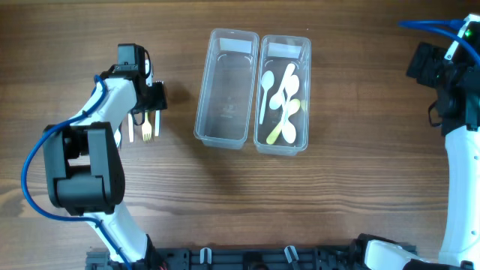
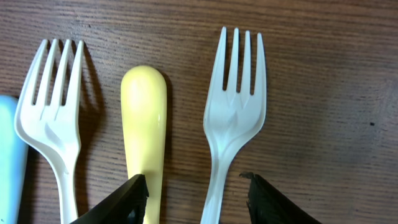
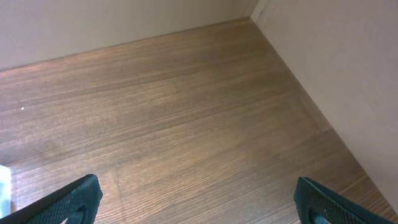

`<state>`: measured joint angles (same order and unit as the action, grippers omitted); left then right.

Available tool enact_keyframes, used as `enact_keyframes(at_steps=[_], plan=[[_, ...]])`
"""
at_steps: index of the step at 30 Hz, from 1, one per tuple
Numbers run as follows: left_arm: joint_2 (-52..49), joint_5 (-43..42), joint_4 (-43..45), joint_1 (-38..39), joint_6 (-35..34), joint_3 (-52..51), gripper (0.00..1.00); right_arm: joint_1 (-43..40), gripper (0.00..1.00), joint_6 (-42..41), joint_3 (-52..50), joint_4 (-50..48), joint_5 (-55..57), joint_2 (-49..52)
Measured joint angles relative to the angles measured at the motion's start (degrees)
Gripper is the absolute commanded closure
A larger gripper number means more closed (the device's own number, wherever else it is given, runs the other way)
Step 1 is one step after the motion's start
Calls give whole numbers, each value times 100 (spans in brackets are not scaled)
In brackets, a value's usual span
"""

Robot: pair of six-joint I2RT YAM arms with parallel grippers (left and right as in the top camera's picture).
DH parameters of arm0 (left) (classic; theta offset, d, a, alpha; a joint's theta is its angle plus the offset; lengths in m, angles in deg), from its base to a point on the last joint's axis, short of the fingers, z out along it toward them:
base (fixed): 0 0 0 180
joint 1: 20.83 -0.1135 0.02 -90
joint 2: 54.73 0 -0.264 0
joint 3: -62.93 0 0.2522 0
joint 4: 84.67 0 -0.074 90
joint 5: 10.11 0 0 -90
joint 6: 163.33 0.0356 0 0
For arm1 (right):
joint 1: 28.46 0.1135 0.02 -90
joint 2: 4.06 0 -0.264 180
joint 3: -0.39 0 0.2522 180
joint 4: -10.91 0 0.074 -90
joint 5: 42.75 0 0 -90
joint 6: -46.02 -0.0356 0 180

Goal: Pack container
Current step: 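Reach left gripper to the forks and grasp a white fork, then carry white fork into left container and release it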

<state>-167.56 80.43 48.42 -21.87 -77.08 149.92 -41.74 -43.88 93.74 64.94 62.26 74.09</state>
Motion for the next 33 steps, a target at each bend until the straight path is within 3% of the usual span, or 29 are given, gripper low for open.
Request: enact_keyframes(at_steps=[14, 22, 23, 26, 33], plan=[[0, -343, 87, 24, 262, -37, 62, 0, 0, 0, 0, 0, 0, 0], [-118, -345, 131, 105, 267, -39, 57, 0, 0, 0, 0, 0, 0, 0], [-184, -345, 151, 109, 280, -31, 63, 0, 0, 0, 0, 0, 0, 0], [-214, -345, 201, 109, 284, -11, 95, 0, 0, 0, 0, 0, 0, 0], [-245, -345, 155, 98, 328, 48, 96, 0, 0, 0, 0, 0, 0, 0]])
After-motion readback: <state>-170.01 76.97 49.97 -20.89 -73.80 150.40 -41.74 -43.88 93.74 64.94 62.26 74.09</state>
